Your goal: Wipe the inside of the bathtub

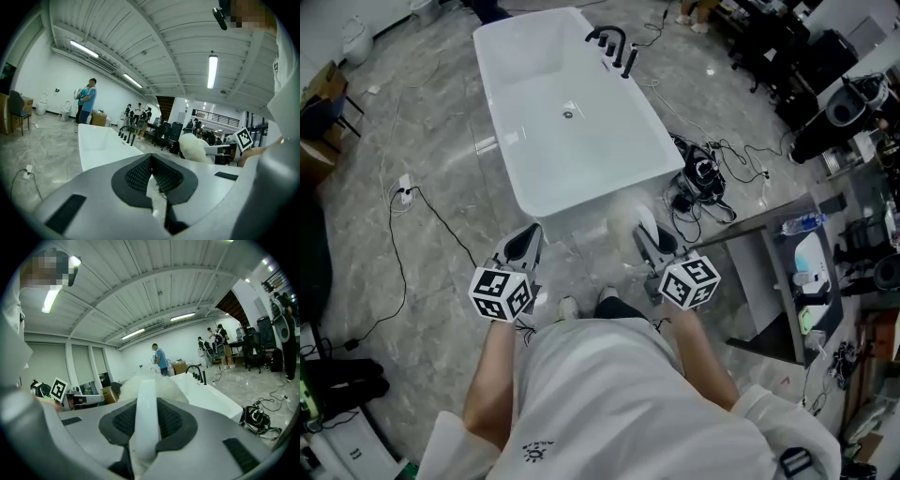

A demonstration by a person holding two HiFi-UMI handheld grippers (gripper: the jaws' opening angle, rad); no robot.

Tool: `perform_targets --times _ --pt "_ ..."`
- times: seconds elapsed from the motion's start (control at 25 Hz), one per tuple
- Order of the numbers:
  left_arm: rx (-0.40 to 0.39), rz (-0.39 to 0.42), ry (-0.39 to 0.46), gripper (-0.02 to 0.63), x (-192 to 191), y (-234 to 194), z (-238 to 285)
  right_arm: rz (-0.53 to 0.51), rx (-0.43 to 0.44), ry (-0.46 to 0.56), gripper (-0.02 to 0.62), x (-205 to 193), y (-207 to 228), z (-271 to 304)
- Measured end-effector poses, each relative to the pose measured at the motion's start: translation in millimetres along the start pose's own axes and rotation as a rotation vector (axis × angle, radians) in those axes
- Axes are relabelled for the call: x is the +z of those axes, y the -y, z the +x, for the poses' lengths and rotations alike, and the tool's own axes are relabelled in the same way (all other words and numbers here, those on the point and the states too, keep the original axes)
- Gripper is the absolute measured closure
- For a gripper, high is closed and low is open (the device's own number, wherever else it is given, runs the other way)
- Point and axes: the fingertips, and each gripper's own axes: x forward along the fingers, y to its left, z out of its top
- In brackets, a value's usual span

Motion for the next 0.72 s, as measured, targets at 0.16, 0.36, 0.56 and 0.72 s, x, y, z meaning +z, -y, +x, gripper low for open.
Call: perform_targets --times 0.16,0.36,0.56,0.72 --pt "-0.003 -0.011 0.000 0.596 -1.1 -3.5 5.2 0.002 -0.023 -0.001 0.502 1.1 6.5 -2.4" --pt "-0.014 -0.015 -0.016 0.595 -3.8 -2.3 20.5 0.016 -0.037 -0.005 0.502 0.4 21.8 -1.7" --pt "-0.011 -0.006 -0.024 0.595 -1.1 1.1 45.5 0.026 -0.030 -0.011 0.502 4.2 48.0 10.1" --pt "0.004 -0.013 -0.027 0.595 5.5 2.3 73.4 0.029 -0.002 -0.019 0.502 14.5 72.5 26.8"
